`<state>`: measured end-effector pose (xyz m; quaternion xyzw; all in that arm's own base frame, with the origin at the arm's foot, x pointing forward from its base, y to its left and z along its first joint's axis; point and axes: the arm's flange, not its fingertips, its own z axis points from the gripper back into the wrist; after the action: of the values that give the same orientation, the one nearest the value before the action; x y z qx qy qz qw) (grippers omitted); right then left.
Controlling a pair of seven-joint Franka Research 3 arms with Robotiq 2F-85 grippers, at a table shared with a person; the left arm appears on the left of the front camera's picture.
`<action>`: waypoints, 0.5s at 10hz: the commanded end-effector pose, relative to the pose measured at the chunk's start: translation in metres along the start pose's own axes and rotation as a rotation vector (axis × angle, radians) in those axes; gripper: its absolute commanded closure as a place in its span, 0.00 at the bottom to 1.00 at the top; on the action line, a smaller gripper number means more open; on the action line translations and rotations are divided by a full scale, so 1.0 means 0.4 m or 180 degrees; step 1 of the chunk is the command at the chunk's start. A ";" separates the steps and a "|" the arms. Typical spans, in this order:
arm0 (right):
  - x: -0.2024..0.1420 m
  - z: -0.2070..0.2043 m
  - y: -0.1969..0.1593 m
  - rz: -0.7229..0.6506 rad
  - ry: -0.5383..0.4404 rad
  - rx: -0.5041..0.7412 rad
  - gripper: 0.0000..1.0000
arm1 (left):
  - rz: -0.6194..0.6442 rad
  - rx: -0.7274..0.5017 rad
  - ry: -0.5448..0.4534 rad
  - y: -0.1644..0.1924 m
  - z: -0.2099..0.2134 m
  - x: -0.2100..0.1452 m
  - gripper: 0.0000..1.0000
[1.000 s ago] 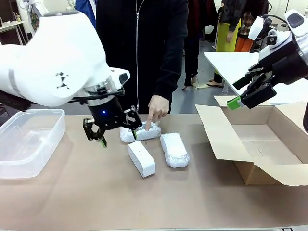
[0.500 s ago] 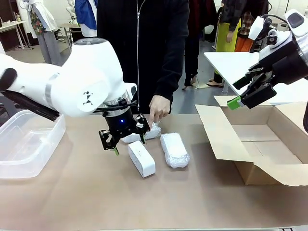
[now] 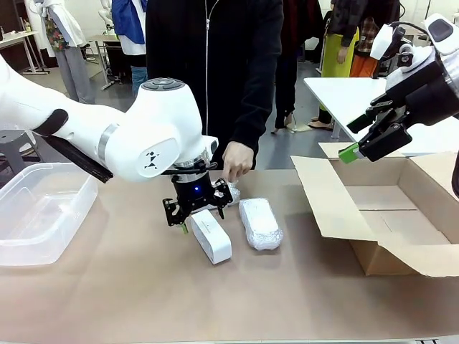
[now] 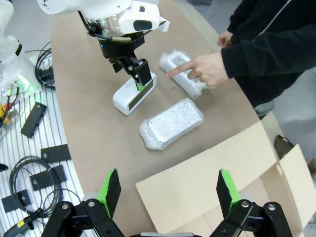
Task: Separate and place wrapped and unwrapped clocks.
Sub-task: Pick up the Digital clock indicated by the person.
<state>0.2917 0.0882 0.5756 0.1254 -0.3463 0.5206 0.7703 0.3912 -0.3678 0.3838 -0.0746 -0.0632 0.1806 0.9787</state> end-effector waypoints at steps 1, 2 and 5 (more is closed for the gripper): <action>-0.005 -0.005 0.003 -0.0003 -0.0029 0.0054 0.00 | 0.0141 0.0000 -0.0124 -0.040 -0.026 0.000 0.00; -0.005 -0.005 0.003 -0.0003 -0.0029 0.0054 0.00 | 0.0145 0.0040 -0.0119 -0.039 -0.037 0.008 0.00; -0.005 -0.005 0.003 -0.0003 -0.0029 0.0054 0.00 | 0.0051 0.0085 0.0000 -0.047 -0.091 0.019 0.00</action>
<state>0.2917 0.0882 0.5756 0.1254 -0.3463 0.5206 0.7703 0.4029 -0.3730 0.3596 -0.0639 -0.0484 0.1851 0.9795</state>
